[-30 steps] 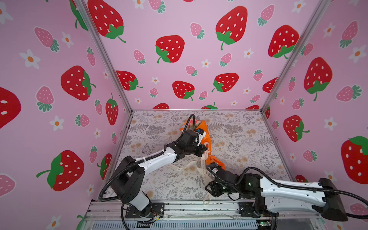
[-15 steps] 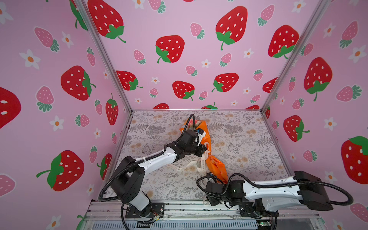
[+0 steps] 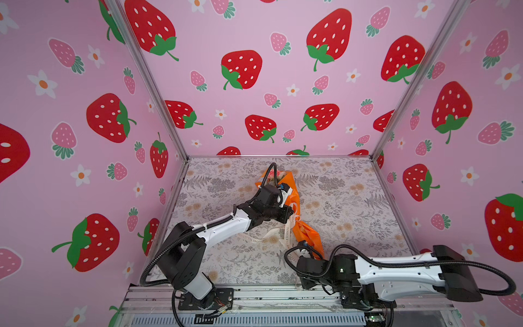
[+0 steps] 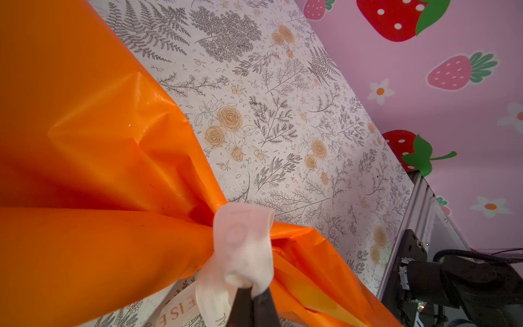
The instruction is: Tie the bouquet of fake flowers
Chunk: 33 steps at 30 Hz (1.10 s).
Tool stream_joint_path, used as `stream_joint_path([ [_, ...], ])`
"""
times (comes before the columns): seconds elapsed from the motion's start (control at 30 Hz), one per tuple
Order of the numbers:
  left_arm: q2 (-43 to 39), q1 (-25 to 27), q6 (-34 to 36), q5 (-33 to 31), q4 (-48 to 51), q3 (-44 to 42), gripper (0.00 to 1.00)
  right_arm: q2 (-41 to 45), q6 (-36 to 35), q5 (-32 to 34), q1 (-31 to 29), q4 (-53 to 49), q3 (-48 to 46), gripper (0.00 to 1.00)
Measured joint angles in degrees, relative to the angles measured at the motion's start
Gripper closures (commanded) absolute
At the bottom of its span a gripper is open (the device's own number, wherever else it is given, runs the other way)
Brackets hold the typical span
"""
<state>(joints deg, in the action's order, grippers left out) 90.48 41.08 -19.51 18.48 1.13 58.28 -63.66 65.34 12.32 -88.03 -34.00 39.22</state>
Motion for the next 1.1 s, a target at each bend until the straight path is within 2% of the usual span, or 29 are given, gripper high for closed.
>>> stream_joint_path([
  [0.2,0.0,0.0,0.17,0.02,0.0,0.0,1.0,14.12,-0.72,7.17,0.42,-7.19,7.85,0.95],
  [0.3,0.0,0.0,0.2,0.02,0.04,0.0,1.0,16.13,-3.54,12.11,2.45,-9.86,14.71,0.96],
  [0.5,0.0,0.0,0.17,0.04,0.04,0.0,1.0,8.76,-8.61,25.42,11.5,-21.51,32.02,0.95],
  [0.6,0.0,0.0,0.2,0.04,0.04,0.0,1.0,4.09,-12.26,30.53,14.23,-25.73,37.22,0.93],
  [0.87,0.0,0.0,0.59,0.2,0.46,0.0,1.0,-3.15,-21.29,41.07,18.12,-33.0,44.3,0.92],
  [1.0,0.02,0.0,0.9,0.39,0.5,0.0,1.0,-3.96,-30.32,46.07,19.52,-30.95,46.12,0.91],
  [1.1,0.07,0.0,1.14,0.66,0.5,0.0,1.0,-3.89,-39.45,51.28,19.96,-26.45,44.87,0.86],
])
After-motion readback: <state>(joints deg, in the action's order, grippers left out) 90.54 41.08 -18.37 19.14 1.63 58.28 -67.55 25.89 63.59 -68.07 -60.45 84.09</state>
